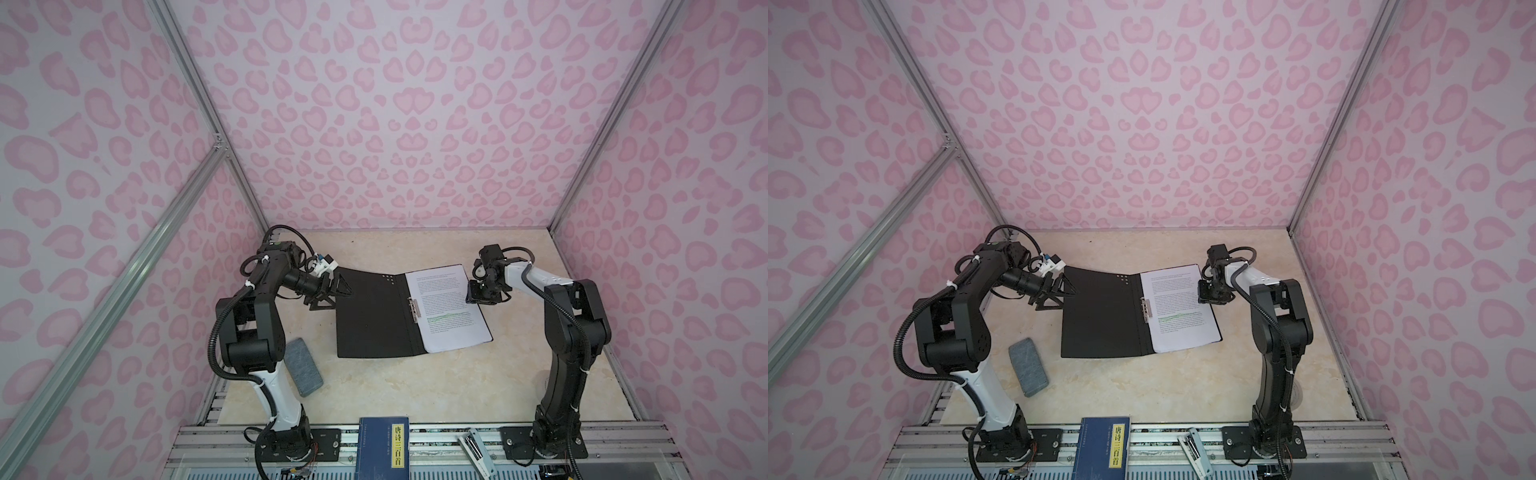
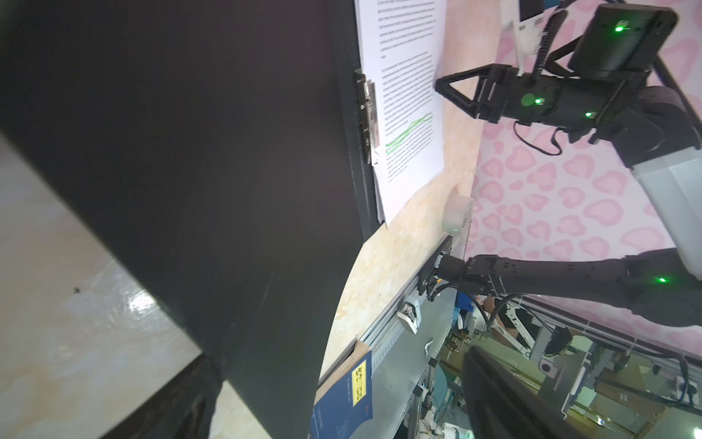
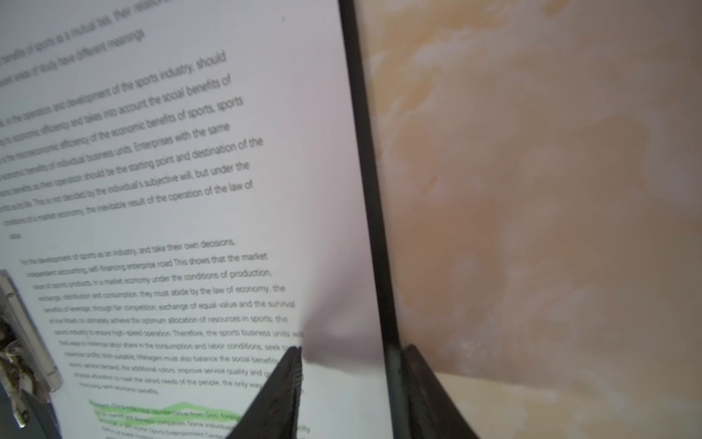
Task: Put the files into the folder
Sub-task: 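Lift the empty cover with the left gripper and swing it over the sheets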
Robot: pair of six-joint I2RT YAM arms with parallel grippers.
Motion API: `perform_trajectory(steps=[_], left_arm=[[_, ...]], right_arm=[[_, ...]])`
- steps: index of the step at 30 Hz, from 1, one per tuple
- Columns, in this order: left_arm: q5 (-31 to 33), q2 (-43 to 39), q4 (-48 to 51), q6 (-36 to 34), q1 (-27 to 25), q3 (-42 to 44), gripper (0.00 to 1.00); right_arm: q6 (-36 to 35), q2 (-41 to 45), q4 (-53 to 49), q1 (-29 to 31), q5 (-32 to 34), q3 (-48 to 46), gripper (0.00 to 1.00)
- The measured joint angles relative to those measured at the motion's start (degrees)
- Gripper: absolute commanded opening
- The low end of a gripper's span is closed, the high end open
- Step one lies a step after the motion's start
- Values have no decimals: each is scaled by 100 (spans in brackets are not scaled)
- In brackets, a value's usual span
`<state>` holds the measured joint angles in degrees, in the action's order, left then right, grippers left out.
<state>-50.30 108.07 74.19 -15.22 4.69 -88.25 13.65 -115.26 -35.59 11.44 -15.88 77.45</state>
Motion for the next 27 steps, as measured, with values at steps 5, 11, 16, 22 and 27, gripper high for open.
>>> perform_trajectory(steps=[5,11,16,22,27], left_arm=[[-835,2,214,-190,-90,-87,100],[-1189,2,378,-258,-66,-247,100],[-1294,-9,452,-258,-68,-389,99],[-1373,-90,531,-238,-66,-498,99],[-1438,-186,535,-168,-70,-570,99]], right_arm=[[7,-39,46,46,-529,35,45],[11,-48,42,35,-813,79,44],[11,-55,24,33,-876,114,44],[15,-68,24,22,-901,114,44],[28,-92,31,-24,-973,92,44]])
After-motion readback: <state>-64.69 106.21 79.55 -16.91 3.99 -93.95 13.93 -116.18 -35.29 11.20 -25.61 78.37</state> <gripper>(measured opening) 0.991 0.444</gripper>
